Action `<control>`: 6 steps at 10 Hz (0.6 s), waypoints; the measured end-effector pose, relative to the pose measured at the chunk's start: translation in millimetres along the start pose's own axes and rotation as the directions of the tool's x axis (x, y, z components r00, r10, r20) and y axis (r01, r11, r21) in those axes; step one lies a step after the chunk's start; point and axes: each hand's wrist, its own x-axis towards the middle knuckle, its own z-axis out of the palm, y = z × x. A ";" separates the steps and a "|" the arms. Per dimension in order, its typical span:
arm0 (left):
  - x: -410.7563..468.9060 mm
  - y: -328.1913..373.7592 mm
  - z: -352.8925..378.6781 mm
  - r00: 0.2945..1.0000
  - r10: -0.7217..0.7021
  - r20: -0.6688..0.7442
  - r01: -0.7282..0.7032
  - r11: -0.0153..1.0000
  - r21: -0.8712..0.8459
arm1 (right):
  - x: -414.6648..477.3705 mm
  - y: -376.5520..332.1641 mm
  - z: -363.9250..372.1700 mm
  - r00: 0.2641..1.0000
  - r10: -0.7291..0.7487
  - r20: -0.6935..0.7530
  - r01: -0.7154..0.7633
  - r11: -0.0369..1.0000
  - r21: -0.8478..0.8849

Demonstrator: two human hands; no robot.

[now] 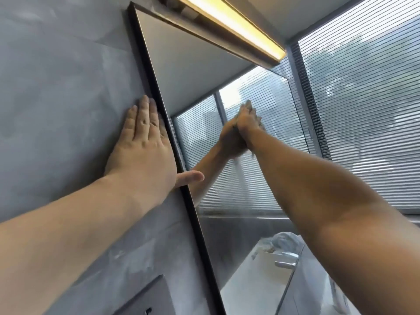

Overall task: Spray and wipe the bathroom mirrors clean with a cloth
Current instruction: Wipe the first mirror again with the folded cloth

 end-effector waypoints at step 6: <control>2.4 0.8 15.6 0.992 -0.016 -0.126 0.030 0.994 0.109 | 34.9 393.8 9.7 0.810 0.587 -0.008 -0.566 0.784 0.257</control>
